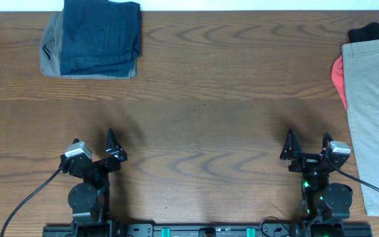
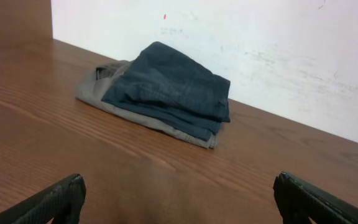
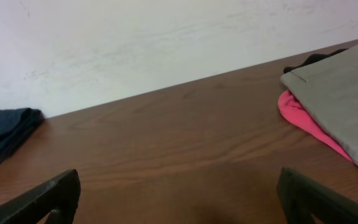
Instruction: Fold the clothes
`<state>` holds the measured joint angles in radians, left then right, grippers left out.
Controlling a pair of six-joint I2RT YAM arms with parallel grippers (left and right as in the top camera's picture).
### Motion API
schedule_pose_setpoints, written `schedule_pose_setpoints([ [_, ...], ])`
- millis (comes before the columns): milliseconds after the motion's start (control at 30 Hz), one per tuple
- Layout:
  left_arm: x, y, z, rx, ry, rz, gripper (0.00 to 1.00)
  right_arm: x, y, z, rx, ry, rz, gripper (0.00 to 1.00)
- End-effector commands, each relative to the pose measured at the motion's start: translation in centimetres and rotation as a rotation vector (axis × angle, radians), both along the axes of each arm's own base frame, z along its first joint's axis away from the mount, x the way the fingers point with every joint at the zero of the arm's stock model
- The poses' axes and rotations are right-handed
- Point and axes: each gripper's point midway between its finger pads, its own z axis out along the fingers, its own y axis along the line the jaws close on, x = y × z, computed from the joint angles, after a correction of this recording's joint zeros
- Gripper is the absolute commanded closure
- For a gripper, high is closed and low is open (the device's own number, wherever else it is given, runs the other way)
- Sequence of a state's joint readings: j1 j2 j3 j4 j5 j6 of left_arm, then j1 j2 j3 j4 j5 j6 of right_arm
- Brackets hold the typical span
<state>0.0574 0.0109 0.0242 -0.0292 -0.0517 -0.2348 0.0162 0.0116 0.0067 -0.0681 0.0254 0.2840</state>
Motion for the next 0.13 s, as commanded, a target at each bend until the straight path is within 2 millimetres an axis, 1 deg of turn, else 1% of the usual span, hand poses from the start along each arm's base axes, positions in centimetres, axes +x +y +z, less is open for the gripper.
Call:
schedule_pose_setpoints([
  [0,-0.12,0.27,-1.72,0.011,0.052,0.012,0.02,-0.03,-0.12,-0.04,-0.011,0.0,-0.002,0.01],
  [100,-0.12,0.27,-1.72,0.011,0.052,0.012,0.02,-0.03,-0.12,-0.05,-0.011,0.0,-0.002,0.01],
])
